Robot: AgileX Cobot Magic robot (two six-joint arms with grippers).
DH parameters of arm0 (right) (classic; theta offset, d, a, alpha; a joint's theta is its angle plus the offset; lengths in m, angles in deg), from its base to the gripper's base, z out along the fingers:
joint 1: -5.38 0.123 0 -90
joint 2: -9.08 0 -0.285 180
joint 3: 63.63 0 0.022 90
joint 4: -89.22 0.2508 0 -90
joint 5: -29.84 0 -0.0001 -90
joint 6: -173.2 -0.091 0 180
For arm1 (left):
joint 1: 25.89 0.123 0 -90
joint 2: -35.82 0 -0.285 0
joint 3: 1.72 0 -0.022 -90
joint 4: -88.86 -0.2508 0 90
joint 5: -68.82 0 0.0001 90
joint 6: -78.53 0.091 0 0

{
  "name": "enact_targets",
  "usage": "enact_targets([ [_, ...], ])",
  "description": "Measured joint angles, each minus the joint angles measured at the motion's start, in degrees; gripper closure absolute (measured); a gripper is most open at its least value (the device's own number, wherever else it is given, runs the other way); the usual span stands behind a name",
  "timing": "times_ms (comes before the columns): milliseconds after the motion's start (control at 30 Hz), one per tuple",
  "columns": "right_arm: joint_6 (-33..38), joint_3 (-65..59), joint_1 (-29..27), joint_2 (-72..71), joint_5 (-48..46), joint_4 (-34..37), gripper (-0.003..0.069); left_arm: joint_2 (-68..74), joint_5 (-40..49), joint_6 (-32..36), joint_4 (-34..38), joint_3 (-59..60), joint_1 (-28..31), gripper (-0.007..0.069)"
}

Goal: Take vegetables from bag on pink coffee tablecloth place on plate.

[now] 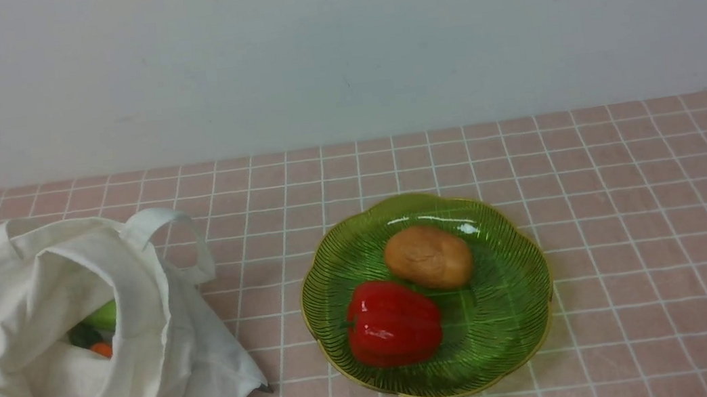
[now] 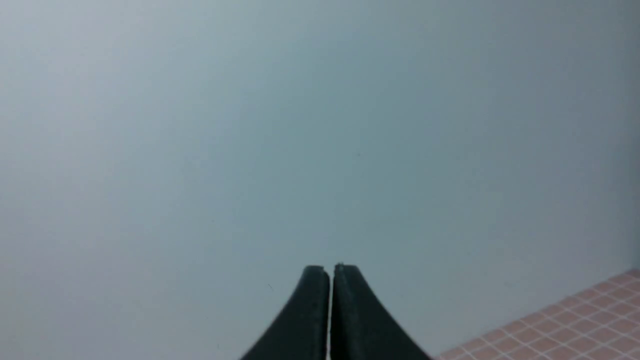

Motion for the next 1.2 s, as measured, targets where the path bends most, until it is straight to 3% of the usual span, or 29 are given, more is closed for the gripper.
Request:
enact_targets([
  [400,0.0,0.0,0.0,0.0,0.0,0.0,0.0673,0.0,-8.9,-2.4,-4.4,15.5,0.6,0.0629],
  [533,0.0,0.0,0.0,0.0,0.0,-0.1,0.0673,0.4,-15.6,-10.4,-9.1,26.6,4.7,0.0629],
  [700,0.0,0.0,0.0,0.0,0.0,0.0,0.0673,0.6,-16.8,-17.2,-16.1,35.9,8.4,0.0629],
  [900,0.0,0.0,0.0,0.0,0.0,0.0,0.0673,0.6,-16.9,-17.8,-17.9,44.5,8.6,0.0629],
  [1200,0.0,0.0,0.0,0.0,0.0,0.0,0.0673,0.6,-16.4,-17.8,-17.9,47.1,8.6,0.0629],
])
